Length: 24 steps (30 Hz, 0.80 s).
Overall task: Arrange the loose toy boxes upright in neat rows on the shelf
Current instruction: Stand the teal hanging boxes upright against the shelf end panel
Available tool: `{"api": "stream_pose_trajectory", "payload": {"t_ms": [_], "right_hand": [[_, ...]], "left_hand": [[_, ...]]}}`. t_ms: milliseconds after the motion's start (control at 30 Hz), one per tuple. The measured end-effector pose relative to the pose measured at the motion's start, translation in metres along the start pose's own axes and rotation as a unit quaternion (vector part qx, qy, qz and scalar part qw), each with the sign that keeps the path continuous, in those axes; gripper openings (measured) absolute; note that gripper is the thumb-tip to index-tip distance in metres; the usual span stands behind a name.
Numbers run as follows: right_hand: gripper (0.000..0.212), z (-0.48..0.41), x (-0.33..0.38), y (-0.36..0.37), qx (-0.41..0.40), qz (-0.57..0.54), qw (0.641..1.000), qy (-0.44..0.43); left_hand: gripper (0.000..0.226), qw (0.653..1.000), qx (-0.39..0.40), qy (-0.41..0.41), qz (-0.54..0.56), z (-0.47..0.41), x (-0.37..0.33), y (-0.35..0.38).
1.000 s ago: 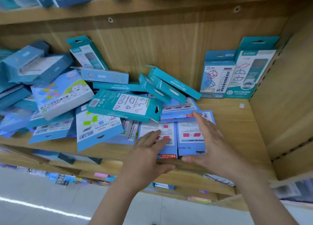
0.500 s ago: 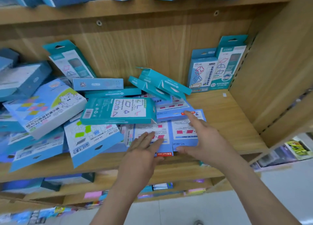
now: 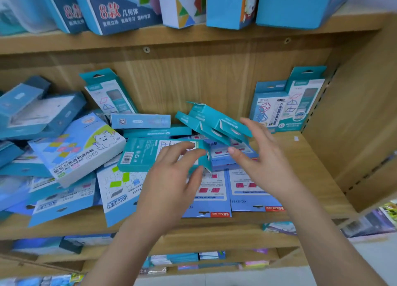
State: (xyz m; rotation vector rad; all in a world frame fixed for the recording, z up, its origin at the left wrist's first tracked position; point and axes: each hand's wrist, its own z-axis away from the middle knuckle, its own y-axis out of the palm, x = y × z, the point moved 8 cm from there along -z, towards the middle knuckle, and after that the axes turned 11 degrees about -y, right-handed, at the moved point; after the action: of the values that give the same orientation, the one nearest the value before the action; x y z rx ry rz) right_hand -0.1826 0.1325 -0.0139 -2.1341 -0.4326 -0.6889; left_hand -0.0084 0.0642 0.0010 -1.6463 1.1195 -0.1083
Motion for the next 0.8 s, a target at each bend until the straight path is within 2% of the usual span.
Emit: {"api": "stream_pose_trajectory", "payload": {"t_ms": [67, 133, 267, 367, 433, 500, 567, 633, 700, 800], "right_hand": [[0.052, -0.015, -0.001, 0.013, 0.029, -0.009, 1.0, 0.005], [0.043, -0.024, -0.004, 0.02, 0.024, -0.011, 1.0, 0.006], [0.028, -0.037, -0.005, 0.016, -0.036, -0.016, 0.999, 0.003], [0.023, -0.044, 0.009, -0.004, -0.101, -0.007, 0.994, -0.046], [0.02, -0.048, 0.018, -0.027, -0.151, -0.042, 0.986, -0.059], [0.019, -0.051, 0.023, -0.044, -0.175, -0.122, 0.976, -0.05], [0.019, -0.049, 0.022, -0.048, -0.183, -0.261, 0.948, 0.006], [0.02, -0.041, 0.017, -0.039, -0.177, -0.397, 0.894, 0.104], [0.02, -0.033, 0.016, -0.029, -0.147, -0.471, 0.85, 0.183], [0.021, -0.027, 0.023, -0.016, -0.116, -0.527, 0.808, 0.237]], "left_hand": [[0.039, 1.0, 0.017, -0.02, -0.01, -0.009, 0.001, 0.0], [0.04, 0.999, 0.021, -0.027, -0.021, -0.017, 0.002, -0.005], [0.039, 0.998, 0.022, -0.045, -0.027, -0.036, 0.007, -0.012], [0.046, 0.997, 0.03, -0.074, -0.009, -0.048, 0.01, -0.01], [0.057, 0.995, 0.02, -0.092, 0.03, -0.051, 0.012, -0.014], [0.069, 0.994, -0.012, -0.089, 0.061, -0.053, 0.01, -0.024], [0.079, 0.994, -0.043, -0.076, 0.067, -0.051, 0.007, -0.035], [0.085, 0.995, -0.067, -0.06, 0.04, -0.049, 0.004, -0.044], [0.084, 0.996, -0.074, -0.049, 0.02, -0.045, 0.003, -0.049], [0.079, 0.997, -0.063, -0.044, 0.016, -0.037, 0.01, -0.056]]}}
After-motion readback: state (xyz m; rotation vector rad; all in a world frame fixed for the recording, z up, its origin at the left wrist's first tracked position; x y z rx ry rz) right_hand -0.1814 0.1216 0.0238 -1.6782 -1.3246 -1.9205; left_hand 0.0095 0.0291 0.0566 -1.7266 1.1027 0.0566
